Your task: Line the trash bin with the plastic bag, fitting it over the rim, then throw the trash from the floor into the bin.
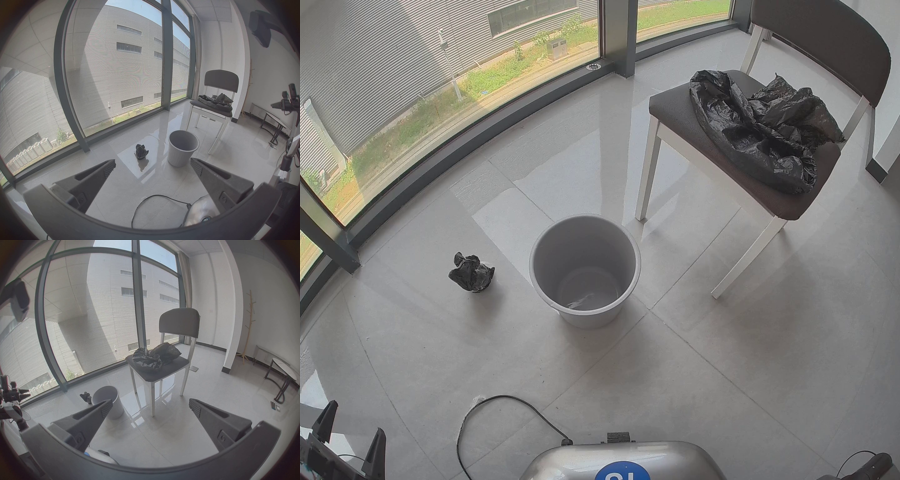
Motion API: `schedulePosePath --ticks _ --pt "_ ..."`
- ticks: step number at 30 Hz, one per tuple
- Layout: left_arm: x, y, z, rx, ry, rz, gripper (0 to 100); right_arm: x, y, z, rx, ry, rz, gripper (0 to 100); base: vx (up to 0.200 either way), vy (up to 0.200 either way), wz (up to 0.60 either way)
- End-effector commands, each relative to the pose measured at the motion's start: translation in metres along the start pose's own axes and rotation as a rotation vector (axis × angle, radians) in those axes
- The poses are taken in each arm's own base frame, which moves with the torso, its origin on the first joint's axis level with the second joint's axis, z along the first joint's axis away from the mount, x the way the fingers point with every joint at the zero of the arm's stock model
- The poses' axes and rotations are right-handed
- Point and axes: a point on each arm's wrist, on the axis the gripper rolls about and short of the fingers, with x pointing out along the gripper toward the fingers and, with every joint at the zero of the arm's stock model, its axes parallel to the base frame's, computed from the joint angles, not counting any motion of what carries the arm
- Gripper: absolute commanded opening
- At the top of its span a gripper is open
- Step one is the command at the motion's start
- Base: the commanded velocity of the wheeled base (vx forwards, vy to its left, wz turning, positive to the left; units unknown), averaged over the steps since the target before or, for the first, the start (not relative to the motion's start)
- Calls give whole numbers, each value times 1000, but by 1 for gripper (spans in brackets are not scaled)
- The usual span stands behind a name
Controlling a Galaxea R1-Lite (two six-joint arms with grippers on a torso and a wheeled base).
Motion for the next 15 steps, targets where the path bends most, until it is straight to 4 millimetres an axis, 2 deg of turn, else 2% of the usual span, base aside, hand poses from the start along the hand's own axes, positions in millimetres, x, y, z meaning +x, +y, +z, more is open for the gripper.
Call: schedulePosePath --ticks 1,3,4,9,14,15 --pt "0 0 -4 18 -1 -3 100 45 -2 33 -10 123 -5 100 0 0 0" --pt "0 0 -4 19 -2 -3 100 46 -2 33 -10 126 -5 100 0 0 0" --pt "0 0 -4 29 -10 1 100 61 -2 37 -8 163 -3 100 0 0 0" --pt "0 0 -4 7 -6 10 100 77 -3 42 -13 201 -15 100 0 0 0" --pt "0 0 -5 7 -5 10 100 69 -3 44 -36 174 -18 100 0 0 0" --pt "0 0 -4 9 -6 10 100 61 -3 43 -42 154 -27 100 0 0 0"
